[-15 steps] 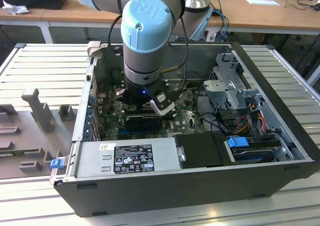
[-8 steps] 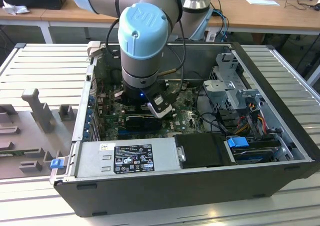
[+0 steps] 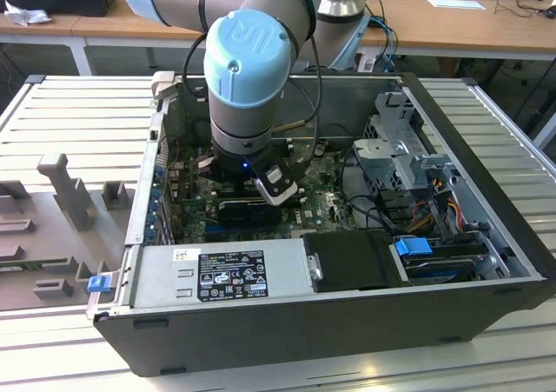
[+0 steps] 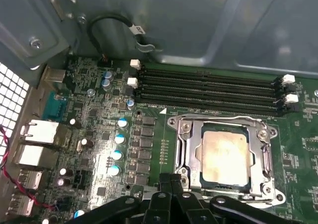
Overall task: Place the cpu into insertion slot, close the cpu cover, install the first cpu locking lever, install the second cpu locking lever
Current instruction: 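Install the second cpu locking lever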
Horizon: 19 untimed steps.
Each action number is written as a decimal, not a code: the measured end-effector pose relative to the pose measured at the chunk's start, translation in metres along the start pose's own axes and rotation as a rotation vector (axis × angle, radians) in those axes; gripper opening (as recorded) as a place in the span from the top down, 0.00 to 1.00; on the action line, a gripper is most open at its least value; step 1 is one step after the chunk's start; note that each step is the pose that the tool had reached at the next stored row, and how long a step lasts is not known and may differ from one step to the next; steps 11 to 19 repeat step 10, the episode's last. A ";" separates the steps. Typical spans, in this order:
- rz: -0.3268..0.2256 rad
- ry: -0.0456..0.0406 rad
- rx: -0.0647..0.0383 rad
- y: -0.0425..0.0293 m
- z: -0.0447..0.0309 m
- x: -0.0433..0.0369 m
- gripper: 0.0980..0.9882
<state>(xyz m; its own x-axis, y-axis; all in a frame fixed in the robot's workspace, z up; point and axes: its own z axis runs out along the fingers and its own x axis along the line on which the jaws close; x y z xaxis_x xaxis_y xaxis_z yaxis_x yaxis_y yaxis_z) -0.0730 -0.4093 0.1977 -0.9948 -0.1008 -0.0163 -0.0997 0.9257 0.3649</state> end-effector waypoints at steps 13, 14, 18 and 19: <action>0.000 0.0004 0.000 0.0105 -0.0263 -0.0004 0.99; 0.000 0.0004 0.000 0.0105 -0.0263 -0.0004 0.99; 0.000 0.0004 0.000 0.0105 -0.0263 -0.0004 0.99; 0.000 0.0004 0.000 0.0105 -0.0263 -0.0004 0.99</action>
